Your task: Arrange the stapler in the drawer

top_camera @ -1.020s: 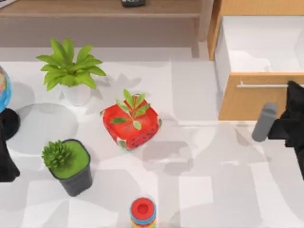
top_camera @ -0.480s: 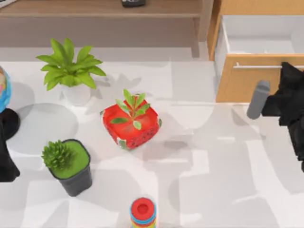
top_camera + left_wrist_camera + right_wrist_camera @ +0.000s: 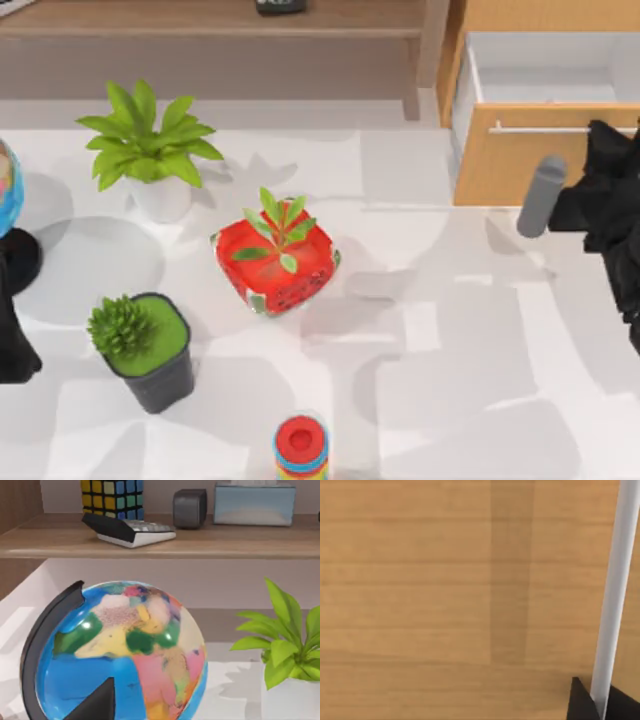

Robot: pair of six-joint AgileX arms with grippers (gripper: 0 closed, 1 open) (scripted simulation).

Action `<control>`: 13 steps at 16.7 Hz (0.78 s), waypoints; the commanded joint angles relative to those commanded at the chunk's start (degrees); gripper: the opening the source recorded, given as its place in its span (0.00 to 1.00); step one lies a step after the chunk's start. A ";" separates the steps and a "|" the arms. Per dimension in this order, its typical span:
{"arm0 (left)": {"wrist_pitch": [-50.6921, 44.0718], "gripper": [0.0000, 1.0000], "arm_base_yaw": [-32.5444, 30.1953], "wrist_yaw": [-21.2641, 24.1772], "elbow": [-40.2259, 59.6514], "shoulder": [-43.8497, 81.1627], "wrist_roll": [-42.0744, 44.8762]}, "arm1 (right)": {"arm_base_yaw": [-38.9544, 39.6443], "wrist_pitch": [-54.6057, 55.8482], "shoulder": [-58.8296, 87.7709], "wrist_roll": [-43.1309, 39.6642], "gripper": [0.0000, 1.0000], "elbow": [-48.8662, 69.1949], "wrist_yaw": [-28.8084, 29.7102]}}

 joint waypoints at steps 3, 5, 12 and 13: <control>0.00 1.00 0.00 0.00 0.00 0.00 0.00 | -0.74 -2.52 1.79 -0.02 0.00 4.08 -0.71; 0.00 1.00 0.00 0.00 0.00 0.00 0.00 | -1.31 -4.81 3.36 -0.06 0.00 7.71 -1.44; 0.00 1.00 0.00 0.00 0.00 0.00 0.00 | -2.49 -8.68 5.83 -0.10 0.00 14.39 -2.58; 0.00 1.00 0.00 0.00 0.00 0.00 0.00 | -2.49 -8.68 5.83 -0.10 0.00 14.39 -2.58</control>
